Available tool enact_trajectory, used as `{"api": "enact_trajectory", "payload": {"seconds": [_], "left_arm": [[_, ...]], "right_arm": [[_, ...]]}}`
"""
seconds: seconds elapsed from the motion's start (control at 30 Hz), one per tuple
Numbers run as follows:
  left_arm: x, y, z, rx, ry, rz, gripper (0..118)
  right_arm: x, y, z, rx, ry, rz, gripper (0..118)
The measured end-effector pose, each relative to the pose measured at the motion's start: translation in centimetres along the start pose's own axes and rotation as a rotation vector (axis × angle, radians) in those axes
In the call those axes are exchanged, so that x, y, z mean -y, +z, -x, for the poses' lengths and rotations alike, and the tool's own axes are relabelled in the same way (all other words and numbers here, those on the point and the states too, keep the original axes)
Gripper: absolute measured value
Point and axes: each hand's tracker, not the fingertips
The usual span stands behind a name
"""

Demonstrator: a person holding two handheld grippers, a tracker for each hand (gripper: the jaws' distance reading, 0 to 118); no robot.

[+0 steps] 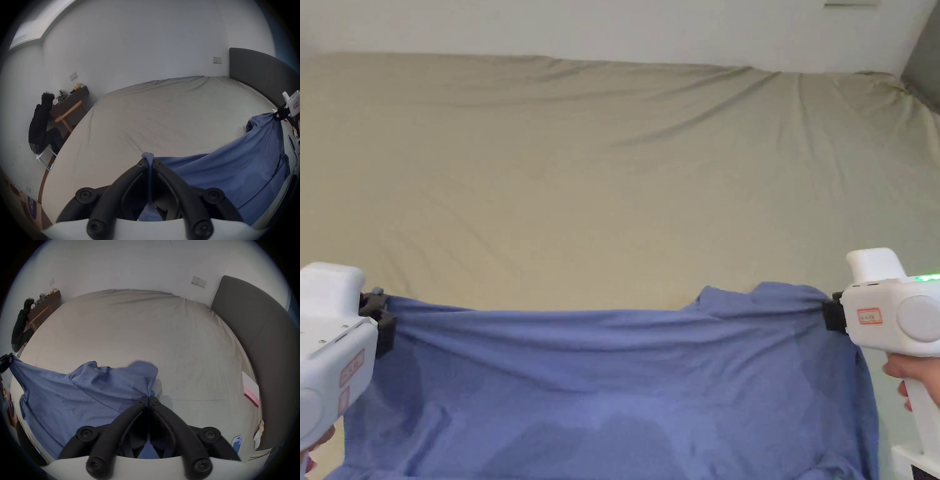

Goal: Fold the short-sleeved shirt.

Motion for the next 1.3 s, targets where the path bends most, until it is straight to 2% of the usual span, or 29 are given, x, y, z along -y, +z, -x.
{"api": "enact_trajectory", "payload": {"seconds": [0.23,0.47,0.67,0.9,1.2,1.3], "left_arm": [[2.0,4.1,1.7,0.004,-0.029,0.028,1],[8.0,5.9,3.1,0.029,-0.09,0.151,1],[13.4,5.4,2.9,0.075,-0.151,0.303,1],[17.1,4.6,2.0,0.107,-0.214,0.436,1],[18.3,2.9,1.1,0.138,-0.275,0.543,1],[18.6,2.2,0.8,0.139,-0.285,0.536,5]], "right_arm": [[3.8,7.9,0.3,-0.018,0.053,-0.024,2],[10.4,10.4,0.9,-0.052,0.063,0.068,3],[16.0,9.6,2.0,-0.097,0.074,0.233,3],[19.7,7.4,2.6,-0.133,0.086,0.43,2],[21.3,3.5,3.6,-0.123,0.103,0.527,3],[21.8,2.0,3.4,-0.103,0.099,0.522,6]]}}
